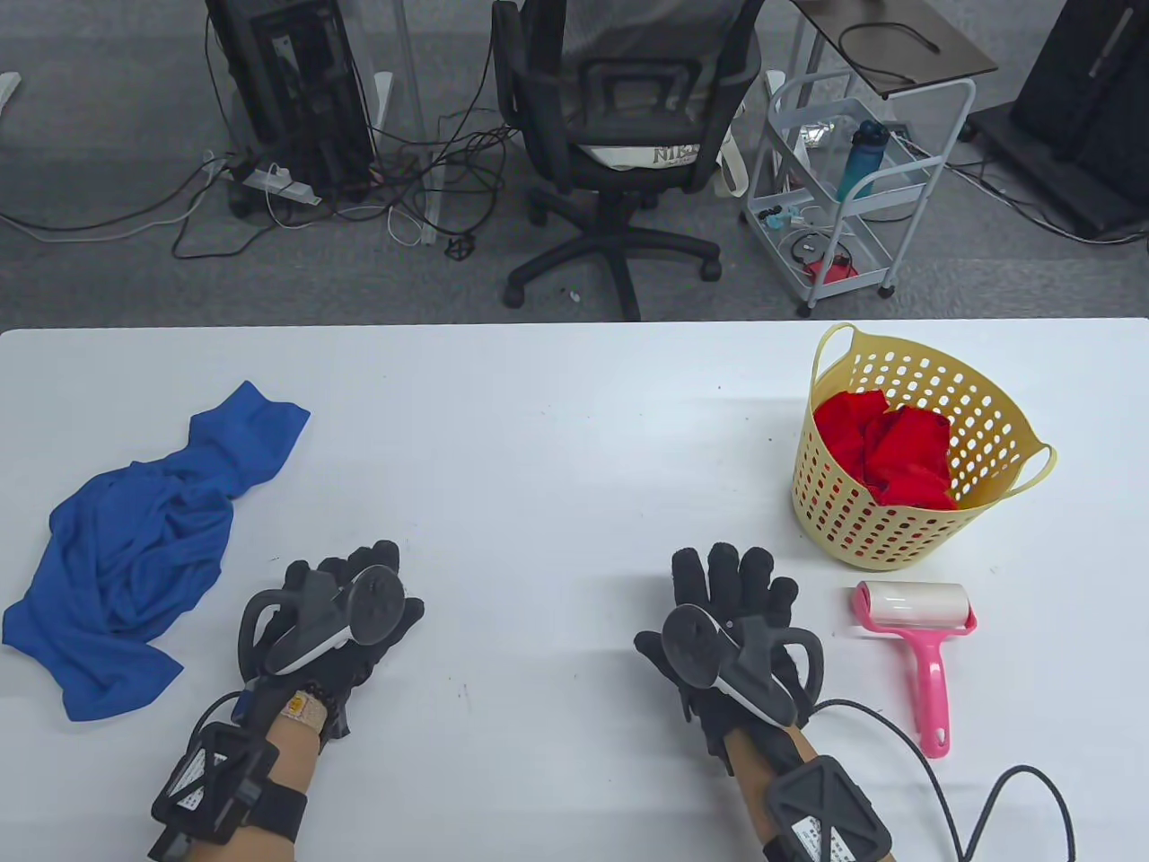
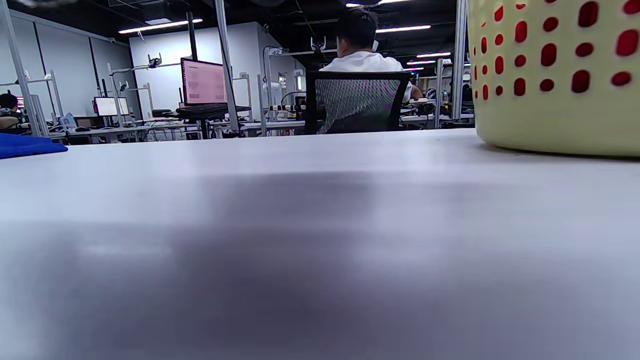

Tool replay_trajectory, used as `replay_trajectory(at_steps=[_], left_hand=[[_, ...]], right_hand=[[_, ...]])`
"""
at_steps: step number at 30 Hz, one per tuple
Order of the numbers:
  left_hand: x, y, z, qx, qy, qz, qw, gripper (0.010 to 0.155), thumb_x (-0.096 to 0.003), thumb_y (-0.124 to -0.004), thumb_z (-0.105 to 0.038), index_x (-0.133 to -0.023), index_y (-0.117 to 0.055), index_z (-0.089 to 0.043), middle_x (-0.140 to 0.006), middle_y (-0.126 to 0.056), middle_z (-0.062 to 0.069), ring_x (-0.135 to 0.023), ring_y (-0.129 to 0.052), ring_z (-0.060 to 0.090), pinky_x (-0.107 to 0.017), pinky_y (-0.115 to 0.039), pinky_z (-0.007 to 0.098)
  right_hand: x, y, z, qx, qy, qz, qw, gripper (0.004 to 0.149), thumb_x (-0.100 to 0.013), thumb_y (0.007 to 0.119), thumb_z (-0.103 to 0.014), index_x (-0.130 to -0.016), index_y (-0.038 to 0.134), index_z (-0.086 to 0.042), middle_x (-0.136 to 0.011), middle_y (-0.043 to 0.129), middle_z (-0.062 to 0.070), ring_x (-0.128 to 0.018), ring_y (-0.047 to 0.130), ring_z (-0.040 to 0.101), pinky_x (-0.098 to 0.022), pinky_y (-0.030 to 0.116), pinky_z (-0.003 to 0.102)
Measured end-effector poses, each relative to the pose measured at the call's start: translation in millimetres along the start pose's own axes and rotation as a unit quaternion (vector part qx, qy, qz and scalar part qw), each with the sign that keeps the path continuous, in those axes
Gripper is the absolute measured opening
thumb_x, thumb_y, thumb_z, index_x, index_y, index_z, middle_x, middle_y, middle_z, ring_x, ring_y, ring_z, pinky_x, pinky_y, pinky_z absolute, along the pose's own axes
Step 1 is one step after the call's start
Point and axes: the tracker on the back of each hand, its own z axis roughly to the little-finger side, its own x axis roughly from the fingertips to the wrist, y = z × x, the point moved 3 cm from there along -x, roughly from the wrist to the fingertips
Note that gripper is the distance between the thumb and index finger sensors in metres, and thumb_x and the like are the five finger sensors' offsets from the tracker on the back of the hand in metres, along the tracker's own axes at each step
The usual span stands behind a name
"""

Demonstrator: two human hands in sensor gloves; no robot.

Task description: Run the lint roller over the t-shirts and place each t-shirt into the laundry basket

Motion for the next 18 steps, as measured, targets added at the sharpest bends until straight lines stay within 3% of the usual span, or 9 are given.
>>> replay_trajectory(at_steps=[6, 9, 12, 15, 18], left_hand=[[0, -7, 16, -0.022, 0.029, 0.01, 0.999, 0.081, -0.043, -0.054, -0.062, -0.111, -0.043, -0.019, -0.116, -0.065, 0.012, -0.104, -0.069, 0.044, -0.071, -0.05, 0.073], [1, -1, 44, -0.039, 0.093, -0.012, 0.995, 0.086, -0.0422, -0.053, -0.064, -0.113, -0.028, -0.021, -0.121, -0.045, 0.016, -0.109, -0.052, 0.048, -0.072, -0.042, 0.075], [5, -9, 85, -0.037, 0.167, 0.003, 0.985, 0.093, -0.0412, -0.053, -0.067, -0.112, -0.014, -0.021, -0.122, -0.028, 0.02, -0.11, -0.039, 0.053, -0.071, -0.037, 0.077], [11, -25, 124, -0.027, 0.24, 0.061, 0.968, 0.098, -0.0407, -0.051, -0.07, -0.109, 0.0, -0.021, -0.12, -0.009, 0.024, -0.109, -0.027, 0.059, -0.07, -0.032, 0.079], [18, -46, 149, -0.002, 0.301, 0.159, 0.94, 0.1, -0.0403, -0.047, -0.072, -0.106, 0.009, -0.022, -0.117, 0.005, 0.023, -0.107, -0.014, 0.063, -0.068, -0.027, 0.082]], right_hand=[[-3, 8, 14, 0.006, 0.015, -0.022, 1.0, 0.09, -0.032, 0.054, -0.065, -0.102, 0.03, -0.016, -0.103, 0.027, 0.026, -0.094, 0.035, 0.06, -0.064, 0.041, 0.076], [-2, 4, 17, -0.009, 0.02, -0.016, 1.0, 0.089, -0.032, 0.055, -0.065, -0.102, 0.031, -0.016, -0.103, 0.029, 0.026, -0.094, 0.036, 0.06, -0.064, 0.042, 0.076], [-1, 2, 18, -0.02, 0.025, -0.015, 0.999, 0.089, -0.032, 0.056, -0.065, -0.102, 0.032, -0.016, -0.103, 0.03, 0.026, -0.094, 0.037, 0.06, -0.064, 0.042, 0.076], [-2, 3, 18, -0.025, 0.026, -0.017, 0.999, 0.088, -0.033, 0.057, -0.064, -0.102, 0.032, -0.016, -0.103, 0.03, 0.026, -0.094, 0.037, 0.06, -0.063, 0.041, 0.076], [-2, 5, 15, -0.011, 0.024, -0.02, 0.999, 0.087, -0.034, 0.059, -0.063, -0.102, 0.031, -0.016, -0.103, 0.029, 0.026, -0.094, 0.035, 0.06, -0.063, 0.038, 0.078]])
